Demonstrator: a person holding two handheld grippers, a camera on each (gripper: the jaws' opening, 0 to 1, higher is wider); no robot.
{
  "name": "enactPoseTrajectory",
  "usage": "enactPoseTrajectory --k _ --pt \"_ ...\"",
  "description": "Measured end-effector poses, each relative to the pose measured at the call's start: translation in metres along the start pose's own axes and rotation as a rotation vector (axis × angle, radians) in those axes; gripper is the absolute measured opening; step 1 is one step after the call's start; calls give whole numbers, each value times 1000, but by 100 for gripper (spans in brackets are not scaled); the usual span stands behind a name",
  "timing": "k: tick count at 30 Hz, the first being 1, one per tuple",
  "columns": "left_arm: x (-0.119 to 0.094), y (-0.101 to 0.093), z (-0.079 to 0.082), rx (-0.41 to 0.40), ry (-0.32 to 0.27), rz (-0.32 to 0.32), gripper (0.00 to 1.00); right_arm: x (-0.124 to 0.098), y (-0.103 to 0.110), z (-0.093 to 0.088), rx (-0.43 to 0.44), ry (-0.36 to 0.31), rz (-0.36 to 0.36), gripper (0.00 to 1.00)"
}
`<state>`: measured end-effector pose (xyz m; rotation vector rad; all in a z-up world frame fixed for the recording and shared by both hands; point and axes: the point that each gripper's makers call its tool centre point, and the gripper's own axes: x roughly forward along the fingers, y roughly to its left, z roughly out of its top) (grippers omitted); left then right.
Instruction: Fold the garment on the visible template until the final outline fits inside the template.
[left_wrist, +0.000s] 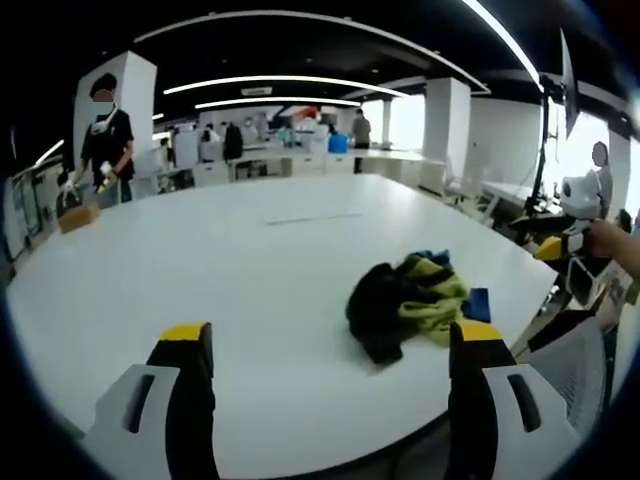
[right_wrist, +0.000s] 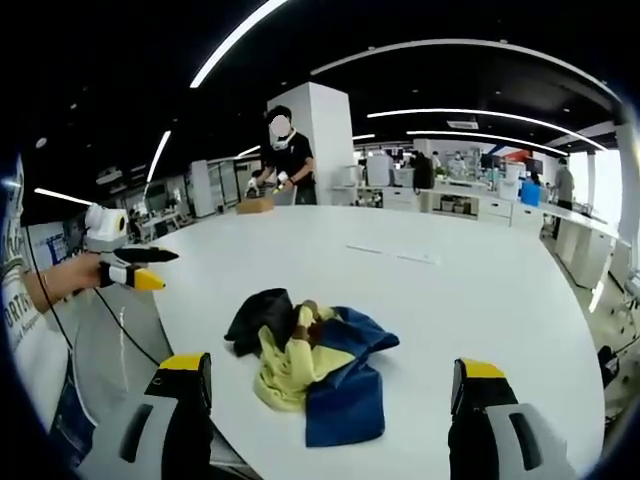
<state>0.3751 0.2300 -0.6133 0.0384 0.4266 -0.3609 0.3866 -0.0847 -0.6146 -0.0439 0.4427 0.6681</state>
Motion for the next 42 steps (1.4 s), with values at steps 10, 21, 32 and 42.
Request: enactPoseTrajectory --k 10,21,32,42 --pt "2 -3 0 -1 8 -13 94 1 1 0 9 -9 3 99" --pt "8 -10 0 16 23 -55 85 11 4 -1 18 -23 15 99" --pt "19 -20 9 42 8 -121 72 20 0 -2 29 -25 39 85" --pt "34 -39 10 63 26 -226 60 33 -7 2 -4 -35 63 68"
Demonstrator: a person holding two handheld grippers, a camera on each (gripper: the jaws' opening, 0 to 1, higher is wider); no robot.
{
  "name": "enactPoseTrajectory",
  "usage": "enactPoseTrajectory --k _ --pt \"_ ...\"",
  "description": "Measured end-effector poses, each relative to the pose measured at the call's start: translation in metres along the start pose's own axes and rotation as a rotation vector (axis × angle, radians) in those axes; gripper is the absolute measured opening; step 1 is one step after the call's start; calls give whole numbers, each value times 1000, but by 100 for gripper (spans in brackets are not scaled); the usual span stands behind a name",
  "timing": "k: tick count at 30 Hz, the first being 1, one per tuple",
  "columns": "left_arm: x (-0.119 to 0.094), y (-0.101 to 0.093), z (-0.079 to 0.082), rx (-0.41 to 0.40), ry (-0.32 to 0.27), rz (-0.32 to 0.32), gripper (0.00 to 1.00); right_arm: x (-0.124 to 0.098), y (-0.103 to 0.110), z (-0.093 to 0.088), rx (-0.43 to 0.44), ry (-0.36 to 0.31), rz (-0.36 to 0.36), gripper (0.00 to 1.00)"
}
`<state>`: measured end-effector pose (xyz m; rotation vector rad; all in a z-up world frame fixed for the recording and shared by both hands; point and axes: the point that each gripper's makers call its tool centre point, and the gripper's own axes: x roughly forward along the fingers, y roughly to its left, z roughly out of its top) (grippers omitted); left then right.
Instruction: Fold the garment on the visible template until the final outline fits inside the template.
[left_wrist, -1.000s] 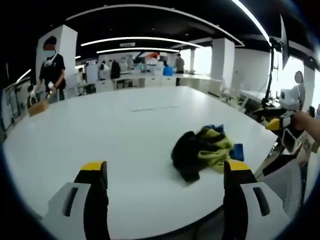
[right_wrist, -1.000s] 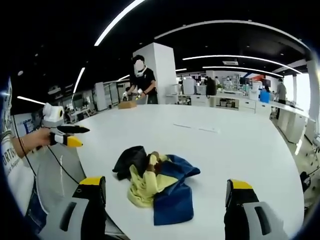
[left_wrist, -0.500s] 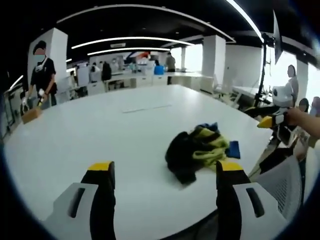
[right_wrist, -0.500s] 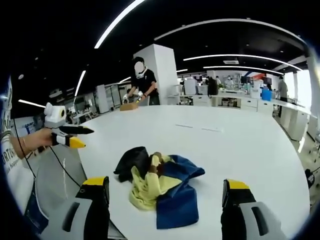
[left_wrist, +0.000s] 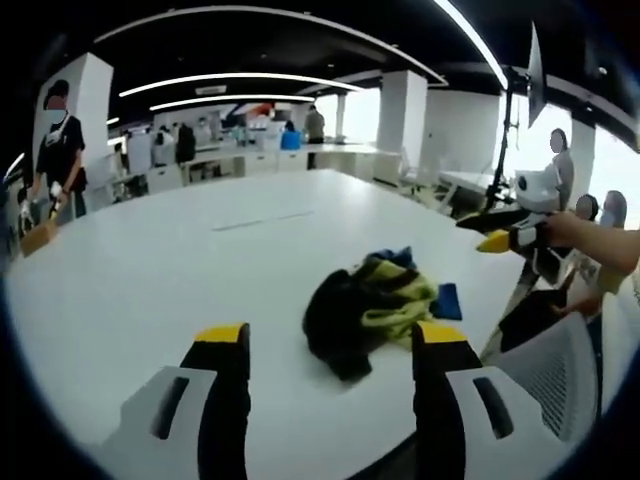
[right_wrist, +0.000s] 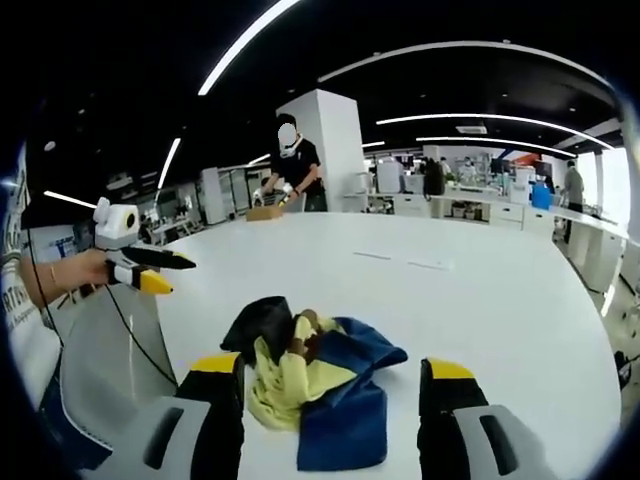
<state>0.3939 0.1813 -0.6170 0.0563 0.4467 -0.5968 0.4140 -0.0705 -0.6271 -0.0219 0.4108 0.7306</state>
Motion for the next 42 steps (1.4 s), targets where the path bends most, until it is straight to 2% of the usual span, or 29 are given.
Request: enactPoseTrajectory --k 2,7,10,15,24,33,42 --pt "4 -4 1 1 -2 -21 56 3 0 0 -7 5 8 64" --pt "14 -15 3 -20 -18 -80 52 12 0 0 -25 14 31 58" --pt "20 -22 -1 -8 11 -117 50 20 0 0 -42 26 47 55" --pt "31 -33 -2 13 25 -163 48 32 -2 -2 -51 48 61 51" --pt "49 -41 1 25 14 -198 38 59 -3 -6 -75 81 87 45" --pt "71 -56 2 12 14 -263 27 75 -14 -14 -86 125 85 31" --pt "95 -69 -5 84 65 -284 24 86 -21 -20 -91 149 94 25"
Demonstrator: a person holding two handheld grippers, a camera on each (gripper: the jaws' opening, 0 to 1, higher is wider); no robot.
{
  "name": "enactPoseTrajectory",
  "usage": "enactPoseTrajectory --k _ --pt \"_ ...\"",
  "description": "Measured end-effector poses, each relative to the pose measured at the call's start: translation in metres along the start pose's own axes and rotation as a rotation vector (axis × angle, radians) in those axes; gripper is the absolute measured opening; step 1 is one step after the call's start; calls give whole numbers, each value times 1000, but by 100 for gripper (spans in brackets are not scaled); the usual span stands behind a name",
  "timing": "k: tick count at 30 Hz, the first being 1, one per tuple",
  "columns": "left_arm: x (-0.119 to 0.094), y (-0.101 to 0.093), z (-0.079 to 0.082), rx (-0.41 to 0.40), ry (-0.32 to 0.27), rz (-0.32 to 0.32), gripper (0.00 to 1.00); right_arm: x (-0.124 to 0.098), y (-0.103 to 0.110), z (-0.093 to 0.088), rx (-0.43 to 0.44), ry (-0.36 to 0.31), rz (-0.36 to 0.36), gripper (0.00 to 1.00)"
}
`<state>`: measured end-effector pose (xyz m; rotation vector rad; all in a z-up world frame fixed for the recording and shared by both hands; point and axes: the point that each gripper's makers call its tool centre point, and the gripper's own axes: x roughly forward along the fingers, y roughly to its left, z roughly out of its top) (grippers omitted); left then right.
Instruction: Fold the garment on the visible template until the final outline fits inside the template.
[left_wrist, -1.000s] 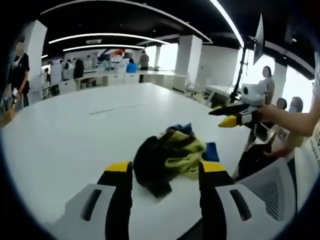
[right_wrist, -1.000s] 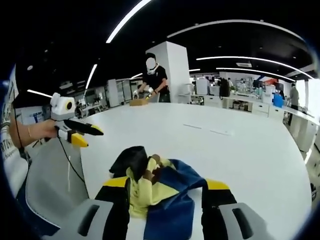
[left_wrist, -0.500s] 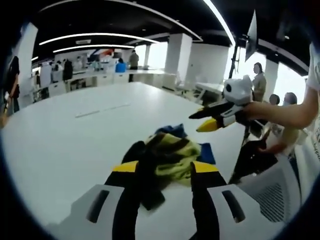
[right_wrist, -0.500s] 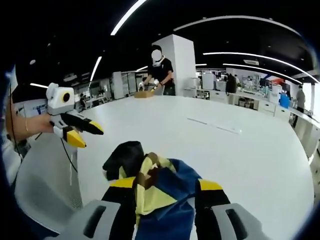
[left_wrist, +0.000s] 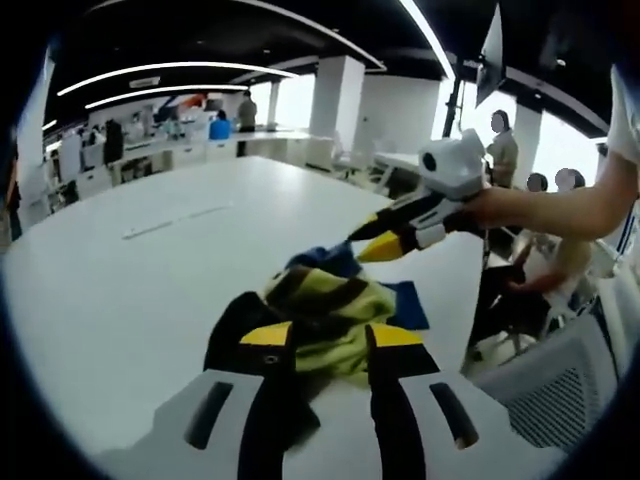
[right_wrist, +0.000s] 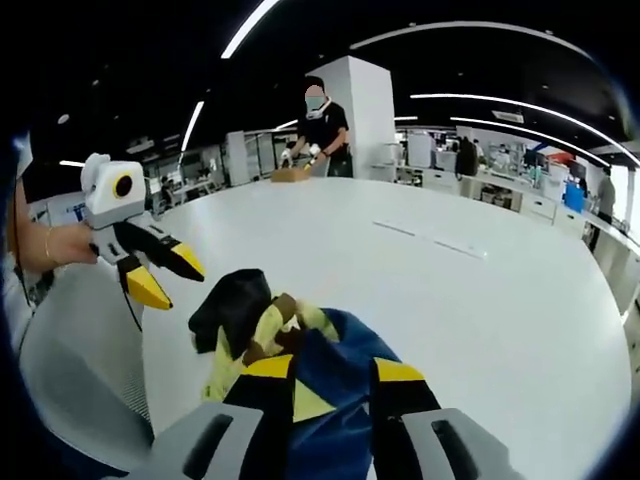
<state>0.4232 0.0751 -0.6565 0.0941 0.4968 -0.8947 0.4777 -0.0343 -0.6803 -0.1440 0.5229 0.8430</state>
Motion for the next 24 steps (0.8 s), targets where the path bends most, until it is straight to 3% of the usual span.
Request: enactPoseTrajectory --k 8,11,21,24 --pt "19 4 -7 12 48 1 18 6 -1 -5 -53 25 21 23" --pt "25 5 -14 37 97 9 17 7 -4 -5 -76 37 13 21" --pt "33 11 -20 -10 114 22 13 10 -4 -9 -239 89 17 8" --pt "38 11 -21 -8 124 13 9 12 -10 -13 -279 126 -20 4"
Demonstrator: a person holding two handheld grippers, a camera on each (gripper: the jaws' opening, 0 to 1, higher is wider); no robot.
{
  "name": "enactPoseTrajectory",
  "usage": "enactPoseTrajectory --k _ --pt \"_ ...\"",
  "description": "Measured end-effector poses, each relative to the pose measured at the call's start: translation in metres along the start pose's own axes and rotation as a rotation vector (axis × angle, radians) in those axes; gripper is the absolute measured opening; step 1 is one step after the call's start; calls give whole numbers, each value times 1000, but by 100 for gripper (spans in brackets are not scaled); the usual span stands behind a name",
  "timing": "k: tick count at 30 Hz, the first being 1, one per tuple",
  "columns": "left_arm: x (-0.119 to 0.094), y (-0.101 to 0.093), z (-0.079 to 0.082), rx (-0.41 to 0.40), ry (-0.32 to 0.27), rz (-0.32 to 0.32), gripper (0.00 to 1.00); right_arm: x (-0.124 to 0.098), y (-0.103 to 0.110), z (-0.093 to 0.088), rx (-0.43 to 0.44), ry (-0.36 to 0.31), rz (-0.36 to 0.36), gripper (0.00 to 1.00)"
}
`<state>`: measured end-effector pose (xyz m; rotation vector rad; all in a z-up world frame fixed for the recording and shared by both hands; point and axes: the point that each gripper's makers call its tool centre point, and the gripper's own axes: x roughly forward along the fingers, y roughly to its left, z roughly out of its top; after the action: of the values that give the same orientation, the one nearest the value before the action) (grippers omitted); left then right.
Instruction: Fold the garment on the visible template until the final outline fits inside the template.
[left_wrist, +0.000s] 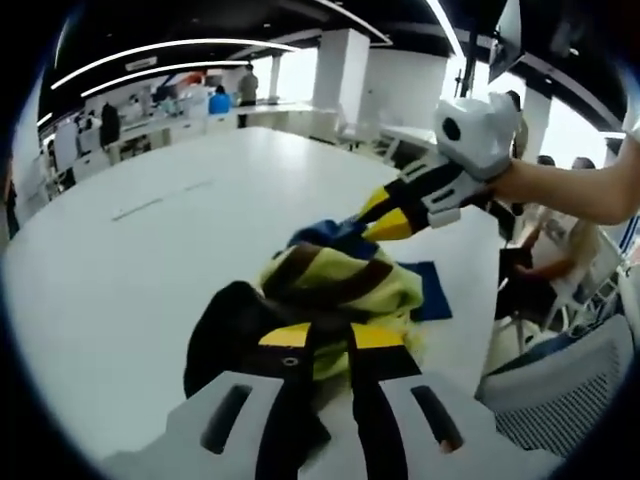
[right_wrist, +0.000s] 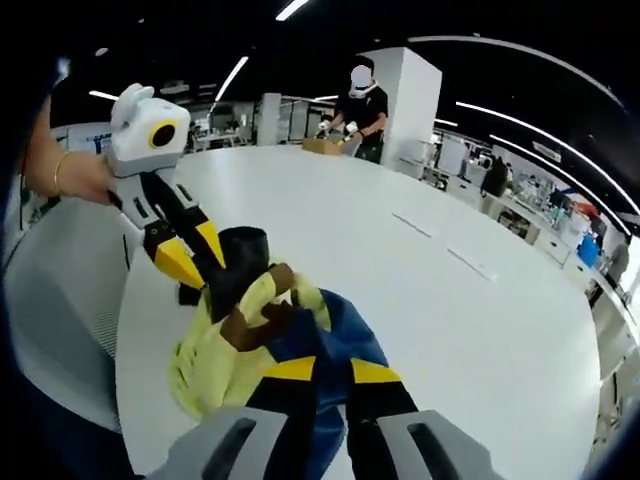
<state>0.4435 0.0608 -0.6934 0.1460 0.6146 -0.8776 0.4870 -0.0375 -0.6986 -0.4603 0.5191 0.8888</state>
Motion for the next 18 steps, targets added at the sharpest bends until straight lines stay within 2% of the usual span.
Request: enactPoseTrajectory --k 3,9,13,18 --pt "3 3 -4 9 26 2 5 1 0 -1 -10 6 -3 0" --pt "5 3 -10 15 49 0 0 0 -1 -5 -25 23 -5 0" --pt "0 3 -5 -4 20 6 0 -6 -4 2 -5 -13 -21 0" --pt "-13 4 9 -6 -34 18 0 -17 -15 16 48 -70 -68 0"
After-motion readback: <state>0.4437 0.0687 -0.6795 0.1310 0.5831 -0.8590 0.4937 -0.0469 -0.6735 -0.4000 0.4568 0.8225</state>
